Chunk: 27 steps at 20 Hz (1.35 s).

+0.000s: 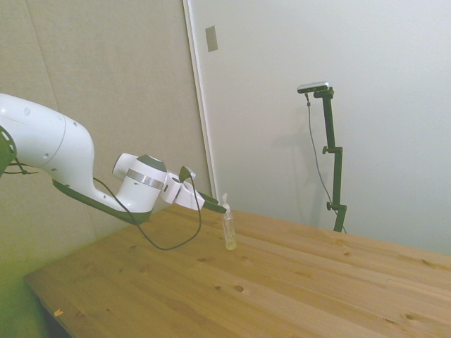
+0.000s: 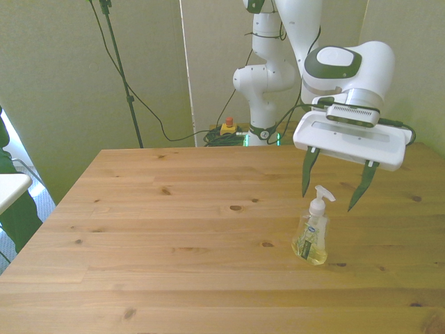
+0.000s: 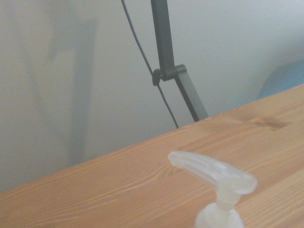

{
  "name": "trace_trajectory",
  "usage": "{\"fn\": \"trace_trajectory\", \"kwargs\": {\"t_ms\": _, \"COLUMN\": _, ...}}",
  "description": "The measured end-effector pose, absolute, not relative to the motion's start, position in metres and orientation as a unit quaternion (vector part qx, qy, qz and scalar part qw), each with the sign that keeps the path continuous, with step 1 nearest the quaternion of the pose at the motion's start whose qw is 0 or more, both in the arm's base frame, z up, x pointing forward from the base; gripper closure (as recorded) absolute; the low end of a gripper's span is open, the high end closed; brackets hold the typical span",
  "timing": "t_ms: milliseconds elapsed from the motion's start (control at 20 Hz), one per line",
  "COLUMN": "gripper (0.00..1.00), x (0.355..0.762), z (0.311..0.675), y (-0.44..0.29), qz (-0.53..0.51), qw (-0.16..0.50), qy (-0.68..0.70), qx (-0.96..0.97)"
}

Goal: Stand the sanitizer

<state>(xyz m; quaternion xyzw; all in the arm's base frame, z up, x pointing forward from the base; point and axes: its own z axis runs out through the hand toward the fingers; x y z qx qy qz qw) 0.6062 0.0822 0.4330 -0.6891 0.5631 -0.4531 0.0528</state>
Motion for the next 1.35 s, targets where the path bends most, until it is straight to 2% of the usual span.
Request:
{"fn": "trace_trajectory", "kwargs": {"t_ms": 550, "gripper": 0.00, "x": 0.539, "z": 0.460, "y": 0.060, "qz": -0.316, "qw": 0.050, "qy": 0.534, "qx": -0.783}}
{"fn": "trace_trajectory", "kwargs": {"t_ms": 1350, "gripper": 0.00, "x": 0.442, "z": 0.444, "y": 0.055, "qz": -0.128, "qw": 0.060, "qy": 0.437, "qx": -0.888}}
